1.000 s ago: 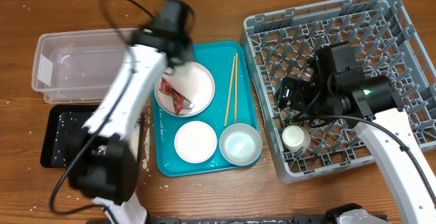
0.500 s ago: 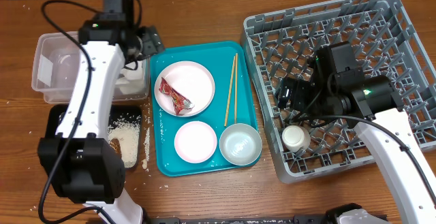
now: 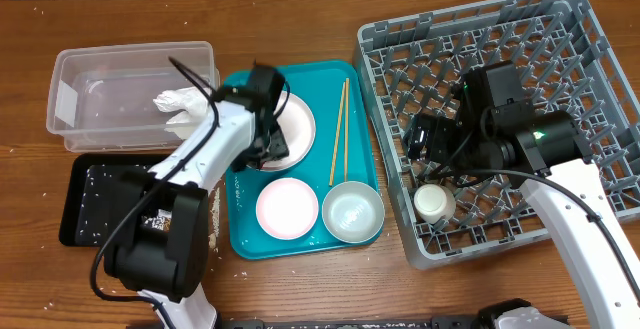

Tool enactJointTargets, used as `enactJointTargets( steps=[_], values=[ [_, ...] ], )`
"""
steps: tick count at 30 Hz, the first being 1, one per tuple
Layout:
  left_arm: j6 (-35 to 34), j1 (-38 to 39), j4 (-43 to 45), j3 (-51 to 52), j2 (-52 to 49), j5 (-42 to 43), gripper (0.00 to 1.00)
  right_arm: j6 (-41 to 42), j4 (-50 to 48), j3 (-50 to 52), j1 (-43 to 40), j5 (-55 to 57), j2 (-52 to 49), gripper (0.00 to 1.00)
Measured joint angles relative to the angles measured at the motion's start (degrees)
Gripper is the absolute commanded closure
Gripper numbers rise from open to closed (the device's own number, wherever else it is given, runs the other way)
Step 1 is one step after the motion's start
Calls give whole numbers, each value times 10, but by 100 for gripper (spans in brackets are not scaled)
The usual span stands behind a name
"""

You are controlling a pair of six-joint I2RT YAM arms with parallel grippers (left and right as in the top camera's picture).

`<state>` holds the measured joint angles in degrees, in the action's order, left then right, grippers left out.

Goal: Sort waste into correct bins and load items into the dishwasher

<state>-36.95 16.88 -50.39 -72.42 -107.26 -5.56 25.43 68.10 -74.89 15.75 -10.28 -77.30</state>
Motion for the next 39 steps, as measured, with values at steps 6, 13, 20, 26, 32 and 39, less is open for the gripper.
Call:
enactJointTargets(
  steps=[6,13,20,26,32,39],
  values=[
    [0,-17,-28,-40,-2,40,96,0,0,0,0,0,0,1],
    [44,-103,-142,-278,17,22,92,0,0,0,0,0,0,1],
    [68,-266,-169,-283,15,-21,11,0,0,0,0,0,0,0],
    [162,-264,-266,-283,50,92,0,0,-9,0,0,0,0,0],
    [172,1,-304,-293,286,40,0,0,-10,0,0,0,0,0],
    [214,166,-339,-297,342,-13,0,0,-10,0,0,0,0,0]
  ],
)
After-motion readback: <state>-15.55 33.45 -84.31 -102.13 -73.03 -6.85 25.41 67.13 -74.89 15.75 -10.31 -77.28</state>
